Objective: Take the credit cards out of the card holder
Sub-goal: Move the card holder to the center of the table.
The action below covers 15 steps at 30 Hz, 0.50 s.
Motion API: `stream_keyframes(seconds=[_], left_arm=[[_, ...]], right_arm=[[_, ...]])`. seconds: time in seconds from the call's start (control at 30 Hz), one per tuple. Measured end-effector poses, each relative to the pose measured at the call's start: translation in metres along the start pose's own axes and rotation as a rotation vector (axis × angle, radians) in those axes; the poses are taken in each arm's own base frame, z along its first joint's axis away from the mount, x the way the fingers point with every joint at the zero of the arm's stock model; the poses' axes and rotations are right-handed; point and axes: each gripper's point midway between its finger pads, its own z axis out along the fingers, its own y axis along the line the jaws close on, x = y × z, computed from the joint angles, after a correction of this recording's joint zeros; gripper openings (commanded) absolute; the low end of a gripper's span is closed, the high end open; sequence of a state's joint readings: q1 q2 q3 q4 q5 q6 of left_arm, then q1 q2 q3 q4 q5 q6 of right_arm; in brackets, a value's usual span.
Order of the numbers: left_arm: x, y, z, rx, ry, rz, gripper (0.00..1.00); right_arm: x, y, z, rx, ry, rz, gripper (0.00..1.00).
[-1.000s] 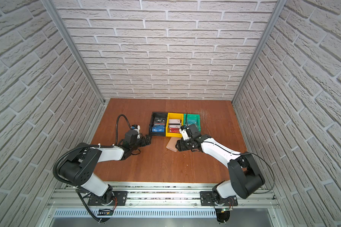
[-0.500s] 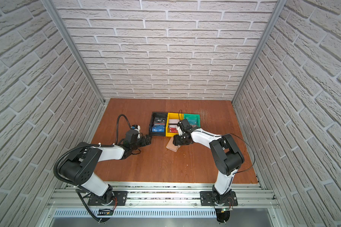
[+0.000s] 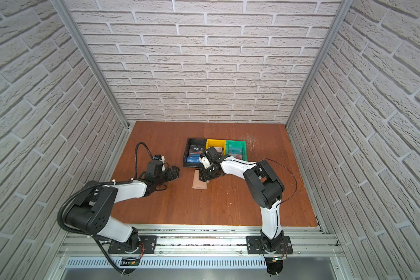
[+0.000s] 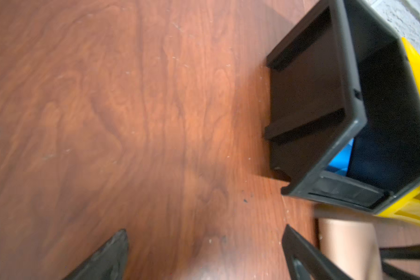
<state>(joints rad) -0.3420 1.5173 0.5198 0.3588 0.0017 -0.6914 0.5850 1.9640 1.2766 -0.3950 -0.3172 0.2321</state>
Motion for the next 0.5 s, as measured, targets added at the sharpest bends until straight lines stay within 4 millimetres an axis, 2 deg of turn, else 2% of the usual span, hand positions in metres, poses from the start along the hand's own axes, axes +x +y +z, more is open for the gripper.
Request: stream_keyframes(seconds=[0.1, 0.27, 0.4, 0.5], left_arm=[[0.002, 0.0, -0.001, 0.007, 0.009, -0.002, 0.98], [0.007, -0.006, -0.002, 0.038, 0.034, -0.002, 0.96], [0.011, -0.008, -0.004, 0.056, 0.057, -0.004, 0.88], [0.019, -0.004, -0.013, 0.043, 0.087, -0.004, 0.82]], right_arm=[[0.006, 0.024, 0.008, -0.064, 0.033, -0.053, 0.54], [0.001, 0.056, 0.016, -0.139, 0.042, -0.116, 0.53], [-0.003, 0.07, 0.014, -0.169, 0.03, -0.141, 0.54], [-0.004, 0.072, 0.007, -0.166, 0.027, -0.149, 0.54]])
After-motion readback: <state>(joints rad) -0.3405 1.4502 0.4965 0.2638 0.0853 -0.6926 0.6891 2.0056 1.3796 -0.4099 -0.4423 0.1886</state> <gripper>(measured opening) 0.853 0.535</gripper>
